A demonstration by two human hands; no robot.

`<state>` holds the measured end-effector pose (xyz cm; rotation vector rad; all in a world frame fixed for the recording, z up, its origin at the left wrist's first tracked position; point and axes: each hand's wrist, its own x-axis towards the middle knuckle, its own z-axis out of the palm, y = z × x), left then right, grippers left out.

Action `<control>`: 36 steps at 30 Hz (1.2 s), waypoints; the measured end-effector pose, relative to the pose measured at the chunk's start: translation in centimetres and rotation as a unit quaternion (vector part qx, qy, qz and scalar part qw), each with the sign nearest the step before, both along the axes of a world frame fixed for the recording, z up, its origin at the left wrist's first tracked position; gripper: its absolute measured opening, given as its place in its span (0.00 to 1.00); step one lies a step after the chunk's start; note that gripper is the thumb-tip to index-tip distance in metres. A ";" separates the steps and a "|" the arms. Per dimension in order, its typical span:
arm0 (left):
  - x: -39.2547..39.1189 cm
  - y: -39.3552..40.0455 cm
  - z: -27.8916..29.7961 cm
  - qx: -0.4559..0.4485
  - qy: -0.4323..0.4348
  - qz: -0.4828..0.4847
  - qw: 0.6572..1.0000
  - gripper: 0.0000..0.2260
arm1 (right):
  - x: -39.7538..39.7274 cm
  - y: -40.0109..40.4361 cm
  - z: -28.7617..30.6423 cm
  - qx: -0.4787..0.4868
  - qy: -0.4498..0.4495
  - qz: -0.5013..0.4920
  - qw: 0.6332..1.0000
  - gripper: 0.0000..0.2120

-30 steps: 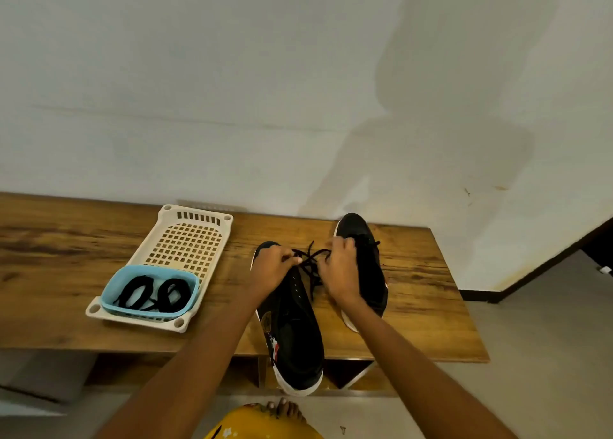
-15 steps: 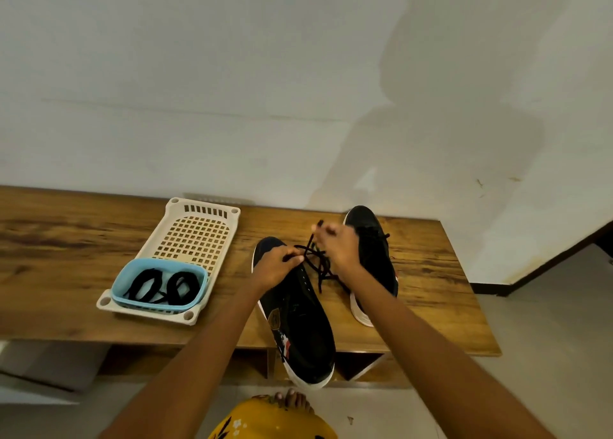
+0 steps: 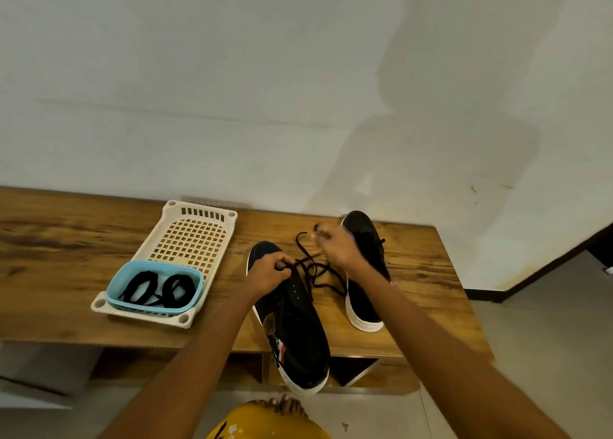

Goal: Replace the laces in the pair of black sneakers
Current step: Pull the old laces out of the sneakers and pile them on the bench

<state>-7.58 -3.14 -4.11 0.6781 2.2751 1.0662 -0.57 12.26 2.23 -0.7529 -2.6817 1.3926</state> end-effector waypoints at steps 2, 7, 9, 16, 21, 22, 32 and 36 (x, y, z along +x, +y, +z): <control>0.0 0.0 -0.1 0.016 0.012 0.011 1.000 0.11 | 0.5 -1.4 -3.2 0.089 -0.056 0.098 0.990 0.10; -0.2 -0.2 -0.1 0.044 -0.012 0.035 0.998 0.10 | 0.1 -2.3 -4.4 0.113 -0.102 0.097 0.984 0.12; -0.2 -0.2 -0.1 0.050 -0.012 0.036 0.998 0.09 | -0.3 -1.7 -3.4 0.144 -0.127 0.130 0.973 0.11; 0.2 -0.1 0.1 0.053 0.001 0.021 0.998 0.06 | -0.4 0.3 2.7 0.010 0.015 0.014 1.000 0.06; 0.2 -0.1 0.2 0.042 0.003 0.016 0.999 0.06 | -2.0 1.4 6.0 -0.331 0.240 -0.200 0.891 0.08; 0.2 -0.1 0.2 0.043 0.001 0.017 0.999 0.07 | -2.3 1.5 6.4 -0.385 0.275 -0.238 0.848 0.09; 0.6 -0.3 -0.4 0.062 -0.011 0.043 0.997 0.12 | 0.8 -1.6 -2.9 0.218 -0.109 0.185 0.952 0.13; 0.6 -0.5 -0.5 0.083 -0.019 0.046 0.995 0.13 | 1.1 -2.6 -3.5 0.208 -0.115 0.110 0.965 0.13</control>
